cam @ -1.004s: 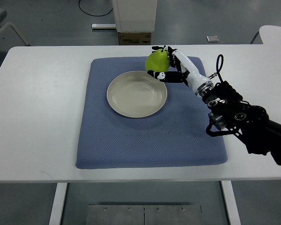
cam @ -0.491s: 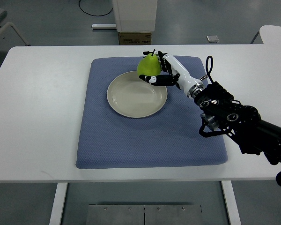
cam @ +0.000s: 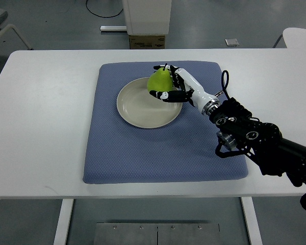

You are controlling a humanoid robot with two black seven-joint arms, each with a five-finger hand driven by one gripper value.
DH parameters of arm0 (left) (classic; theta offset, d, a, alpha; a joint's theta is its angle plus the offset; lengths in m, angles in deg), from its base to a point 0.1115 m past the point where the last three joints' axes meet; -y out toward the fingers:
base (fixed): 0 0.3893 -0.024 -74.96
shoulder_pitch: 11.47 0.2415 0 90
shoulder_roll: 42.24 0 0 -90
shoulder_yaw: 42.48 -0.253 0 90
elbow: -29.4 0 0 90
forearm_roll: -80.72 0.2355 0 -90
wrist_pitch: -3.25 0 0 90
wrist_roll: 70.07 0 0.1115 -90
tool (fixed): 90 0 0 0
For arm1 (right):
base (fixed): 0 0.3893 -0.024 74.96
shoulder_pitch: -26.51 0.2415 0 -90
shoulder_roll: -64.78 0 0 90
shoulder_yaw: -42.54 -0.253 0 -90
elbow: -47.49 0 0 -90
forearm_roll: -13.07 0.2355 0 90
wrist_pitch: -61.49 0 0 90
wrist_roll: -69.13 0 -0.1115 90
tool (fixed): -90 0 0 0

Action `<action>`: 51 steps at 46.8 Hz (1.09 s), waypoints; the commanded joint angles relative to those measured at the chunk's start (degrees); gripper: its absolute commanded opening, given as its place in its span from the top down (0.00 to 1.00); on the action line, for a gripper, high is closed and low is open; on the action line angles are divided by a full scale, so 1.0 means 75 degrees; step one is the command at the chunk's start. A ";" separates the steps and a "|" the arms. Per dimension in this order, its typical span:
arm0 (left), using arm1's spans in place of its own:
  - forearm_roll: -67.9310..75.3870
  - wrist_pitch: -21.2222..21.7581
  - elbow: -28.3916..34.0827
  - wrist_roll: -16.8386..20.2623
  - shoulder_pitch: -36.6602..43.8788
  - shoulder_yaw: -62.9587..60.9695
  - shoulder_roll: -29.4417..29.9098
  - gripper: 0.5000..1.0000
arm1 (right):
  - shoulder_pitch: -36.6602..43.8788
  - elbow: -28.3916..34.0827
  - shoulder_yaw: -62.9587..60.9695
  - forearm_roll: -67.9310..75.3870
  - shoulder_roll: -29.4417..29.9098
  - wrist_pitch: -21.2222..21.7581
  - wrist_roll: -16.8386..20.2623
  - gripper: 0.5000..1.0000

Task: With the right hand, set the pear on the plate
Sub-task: 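Lift the pear with the right hand and carry it over the plate, then lower the pear onto the plate and open the right hand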

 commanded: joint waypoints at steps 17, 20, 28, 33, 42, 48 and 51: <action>0.0000 0.0009 0.0000 0.0000 0.0000 0.0000 0.0000 0.00 | -0.0134 0.0013 0.0304 -0.0028 0.0000 0.0074 0.0006 1.00; 0.0000 -0.0003 0.0000 0.0000 0.0000 0.0000 0.0000 0.00 | -0.0134 0.0013 0.0304 -0.0028 0.0000 0.0074 0.0006 1.00; 0.0000 -0.0003 0.0000 0.0000 0.0000 0.0000 0.0000 0.00 | -0.0134 -0.0011 0.0293 -0.0016 0.0000 0.0050 -0.0017 0.22; 0.0000 0.0009 0.0000 0.0000 0.0000 0.0000 0.0000 0.00 | -0.0134 -0.0022 0.0293 -0.0005 0.0000 0.0050 -0.0029 0.01; 0.0000 -0.0003 0.0000 0.0000 0.0000 0.0000 0.0000 0.00 | -0.0110 -0.0034 0.0293 -0.0016 0.0000 0.0062 -0.0017 0.00; 0.0000 0.0009 0.0000 0.0000 0.0000 0.0000 0.0000 0.00 | -0.0110 -0.0069 0.0304 -0.0016 0.0000 0.0062 -0.0029 0.00; 0.0000 -0.0003 0.0000 0.0000 0.0000 0.0000 0.0000 0.00 | -0.0099 -0.0093 0.0304 -0.0016 0.0000 0.0062 -0.0029 0.00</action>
